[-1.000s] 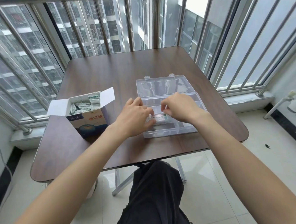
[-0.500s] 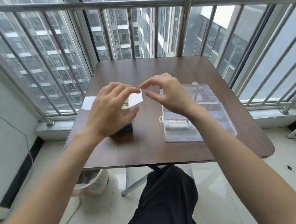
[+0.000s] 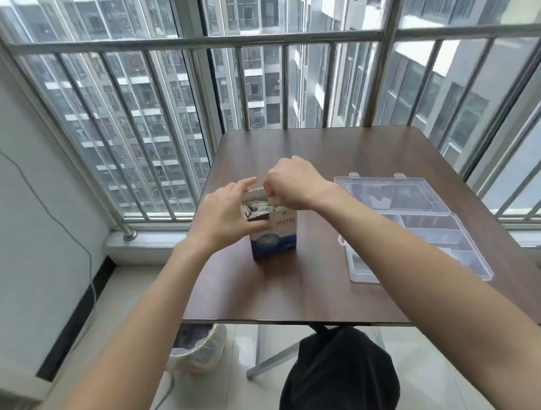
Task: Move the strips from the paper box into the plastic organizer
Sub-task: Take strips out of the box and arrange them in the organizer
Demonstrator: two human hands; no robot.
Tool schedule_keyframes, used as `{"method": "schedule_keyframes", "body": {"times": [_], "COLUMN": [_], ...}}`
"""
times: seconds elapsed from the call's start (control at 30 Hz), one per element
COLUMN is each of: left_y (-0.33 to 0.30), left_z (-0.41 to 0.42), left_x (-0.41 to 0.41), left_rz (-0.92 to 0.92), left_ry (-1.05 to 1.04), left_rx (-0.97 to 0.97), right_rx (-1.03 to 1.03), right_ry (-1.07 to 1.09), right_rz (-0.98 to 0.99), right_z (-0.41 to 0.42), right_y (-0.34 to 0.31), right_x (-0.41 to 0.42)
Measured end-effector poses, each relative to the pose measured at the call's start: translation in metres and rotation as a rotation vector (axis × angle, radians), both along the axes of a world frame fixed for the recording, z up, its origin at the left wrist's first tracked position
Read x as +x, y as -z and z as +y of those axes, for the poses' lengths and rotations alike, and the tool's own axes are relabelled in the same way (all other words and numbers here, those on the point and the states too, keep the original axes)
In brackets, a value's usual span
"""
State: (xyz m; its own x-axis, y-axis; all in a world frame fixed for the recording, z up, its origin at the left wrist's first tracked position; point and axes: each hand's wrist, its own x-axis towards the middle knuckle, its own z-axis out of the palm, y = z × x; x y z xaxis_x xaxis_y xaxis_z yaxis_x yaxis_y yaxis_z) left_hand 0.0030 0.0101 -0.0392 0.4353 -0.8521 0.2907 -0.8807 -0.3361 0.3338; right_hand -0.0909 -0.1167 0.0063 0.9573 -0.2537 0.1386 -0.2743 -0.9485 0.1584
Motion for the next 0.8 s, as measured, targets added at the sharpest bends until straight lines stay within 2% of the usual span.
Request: {"method": "schedule_keyframes", "body": {"times": [0.17,0.33,0.43,0.53,0.6,0.8], "left_y": [0.010,0.012,0.012,0.012,0.012,0.009], "left_z": [-0.009,-0.012,-0.015,-0.016,-0.017,-0.020], "left_x": [-0.004,-0.002,-0.002,-0.002,-0.002,0.000], "left_rz": [-0.006,0.015,0.022,0.056,0.058,0.056], "left_ry": [-0.074,-0.058,-0.059,-0.055,-0.053,-0.059], "left_rx": [-0.055,-0.089,-0.083,-0.080,-0.076,-0.082], "right_rx": [0.303,0.338,0.345,0.181,0.143,0.377], "right_ry": [-0.014,-0.039,0.023,0.140,0.090,-0.135], "right_rz": [-0.165,-0.125,-0.167,-0.192,-0.187,-0.305], "right_z": [-0.007,-0.010,-0.013,-0.017,-0.017,-0.023], "right_y": [0.003,0.000,-0.001,0.001,0.006,0.011], "right_x": [-0.005,-0.007,-0.004,0.000,0.002,-0.002]}}
